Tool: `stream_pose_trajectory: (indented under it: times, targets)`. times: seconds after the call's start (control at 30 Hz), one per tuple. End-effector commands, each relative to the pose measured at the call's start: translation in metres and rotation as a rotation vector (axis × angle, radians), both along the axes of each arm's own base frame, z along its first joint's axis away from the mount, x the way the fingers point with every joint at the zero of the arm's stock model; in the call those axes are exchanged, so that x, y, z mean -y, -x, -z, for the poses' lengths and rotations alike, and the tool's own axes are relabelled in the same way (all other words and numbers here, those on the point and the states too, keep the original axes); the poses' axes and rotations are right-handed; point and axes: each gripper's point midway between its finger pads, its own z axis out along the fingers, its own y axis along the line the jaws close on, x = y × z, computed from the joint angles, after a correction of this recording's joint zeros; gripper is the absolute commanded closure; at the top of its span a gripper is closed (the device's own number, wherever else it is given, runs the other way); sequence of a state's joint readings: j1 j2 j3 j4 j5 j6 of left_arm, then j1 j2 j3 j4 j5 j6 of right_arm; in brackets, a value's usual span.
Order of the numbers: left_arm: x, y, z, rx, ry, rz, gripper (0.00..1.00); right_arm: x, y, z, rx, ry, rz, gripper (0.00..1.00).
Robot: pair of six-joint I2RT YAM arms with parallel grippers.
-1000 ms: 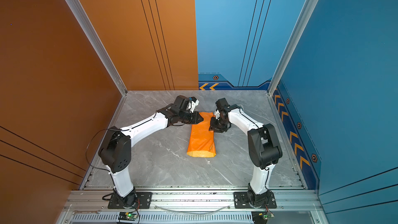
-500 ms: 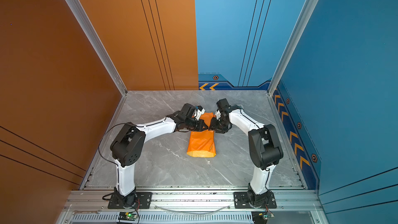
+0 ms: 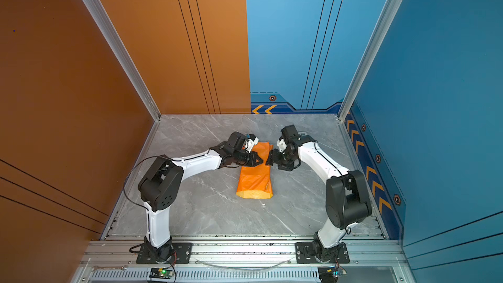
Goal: Wrap a gift box in wrapping paper
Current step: Smooth out the wrapping paper on the gift box.
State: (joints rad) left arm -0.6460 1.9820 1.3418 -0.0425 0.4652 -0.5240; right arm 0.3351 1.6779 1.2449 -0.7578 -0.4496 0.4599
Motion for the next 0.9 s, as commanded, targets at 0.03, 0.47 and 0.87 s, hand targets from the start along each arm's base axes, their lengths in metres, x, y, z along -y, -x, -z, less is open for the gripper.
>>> stream_pose_trajectory:
  times: [0.03,0.47,0.87]
  targets:
    - [-0.030,0.016,0.055,-0.129,-0.147,-0.048,0.86,-0.014,0.023,0.020,-0.105,-0.007,-0.054,0.25]
    - [-0.033,0.012,0.053,-0.125,-0.144,-0.058,0.86,-0.011,0.048,0.033,-0.186,-0.010,-0.054,0.62]
    - [-0.035,0.013,0.055,-0.129,-0.144,-0.058,0.86,-0.024,0.081,0.037,-0.258,-0.031,-0.084,0.27]
